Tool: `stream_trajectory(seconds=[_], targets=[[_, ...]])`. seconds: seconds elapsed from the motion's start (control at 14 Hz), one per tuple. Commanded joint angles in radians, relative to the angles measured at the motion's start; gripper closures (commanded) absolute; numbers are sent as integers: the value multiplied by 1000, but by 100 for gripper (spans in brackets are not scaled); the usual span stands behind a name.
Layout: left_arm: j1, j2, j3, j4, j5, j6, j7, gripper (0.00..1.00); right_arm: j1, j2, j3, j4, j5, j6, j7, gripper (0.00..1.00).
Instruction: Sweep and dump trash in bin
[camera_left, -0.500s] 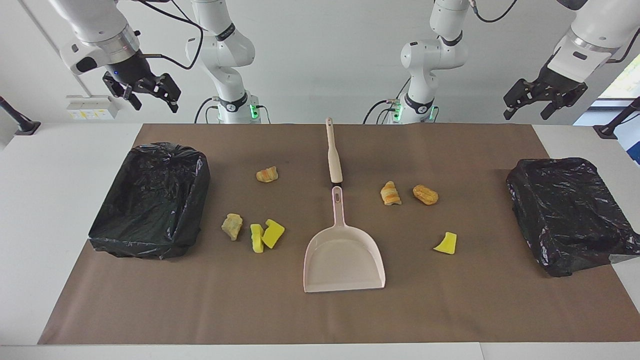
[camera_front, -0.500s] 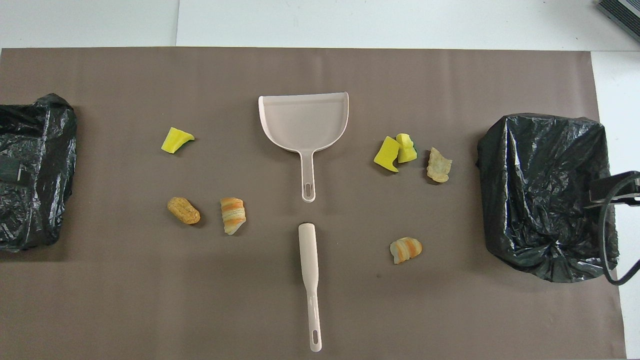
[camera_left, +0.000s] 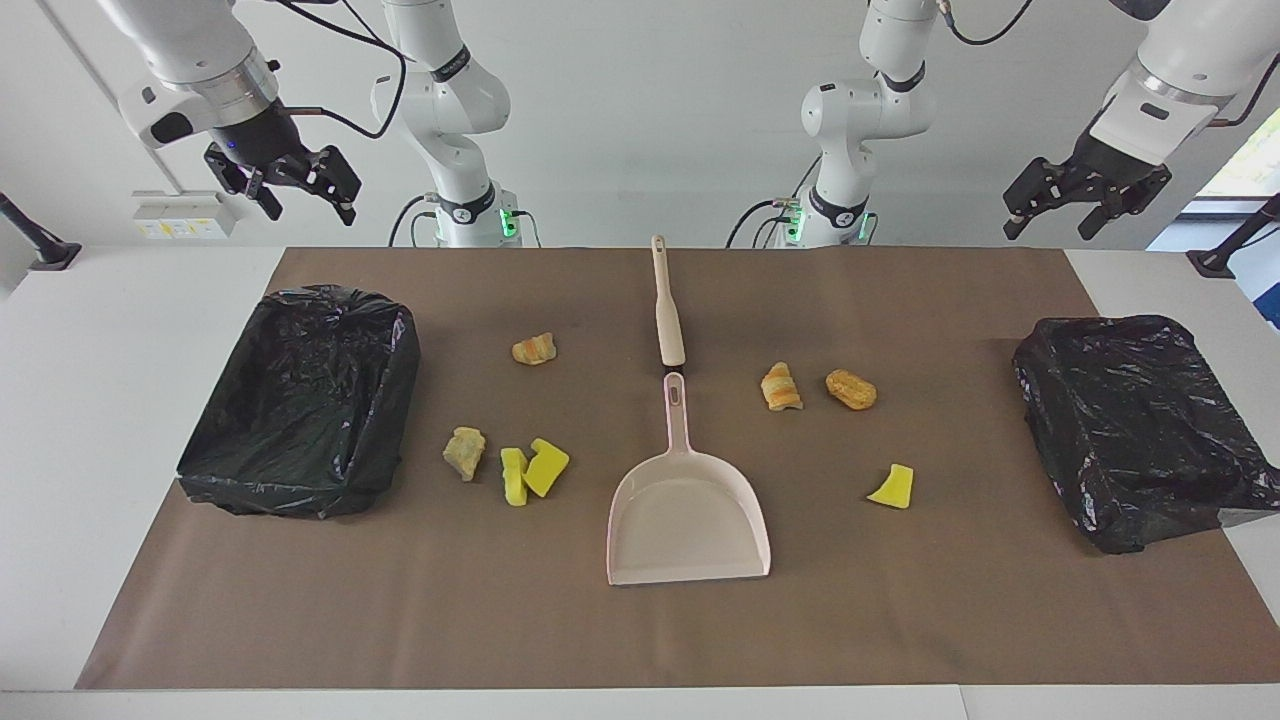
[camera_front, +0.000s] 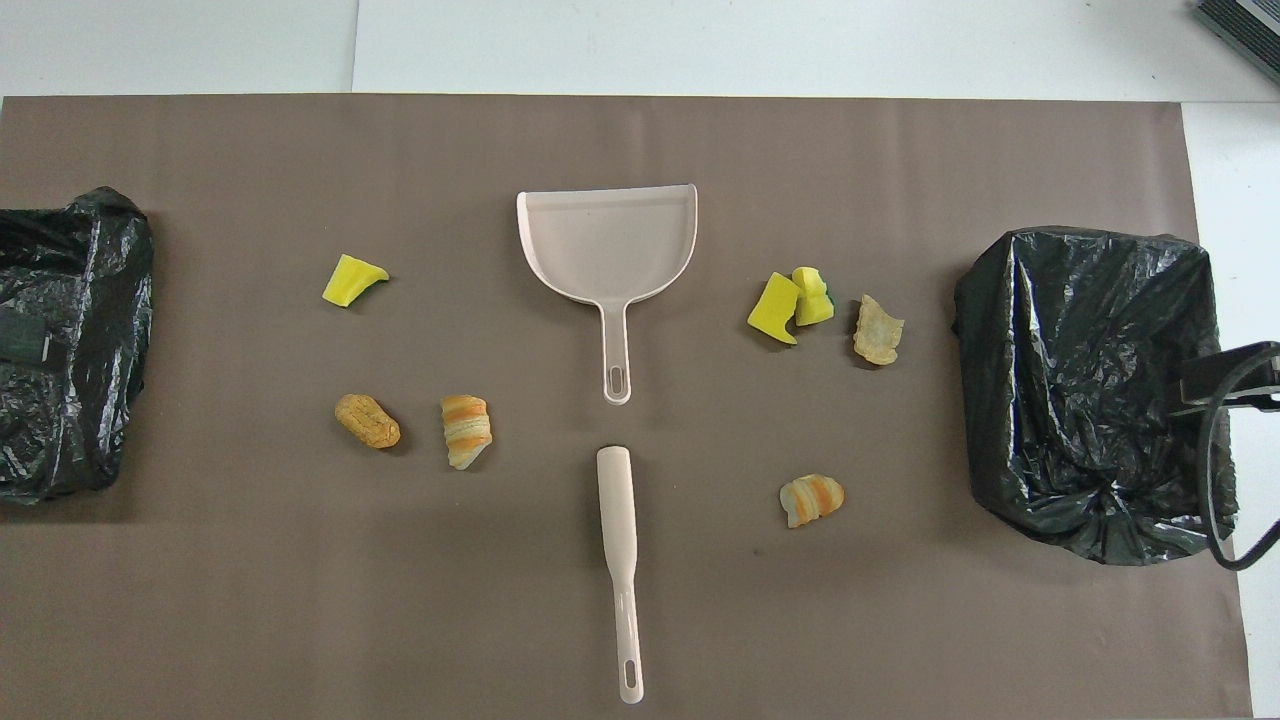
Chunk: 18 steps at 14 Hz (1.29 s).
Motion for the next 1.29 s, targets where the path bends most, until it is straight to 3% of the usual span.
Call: stream_trajectory(seconds=[0.0,1.21], targets=[[-6,-6,2,-5,-7,-8,-3,0,-8,-21,9,-29,-54,60,-14,0],[-23,-12,-1,-17,-9,2,-4,0,-11,-29,11,-49,-46,82,-21,0]])
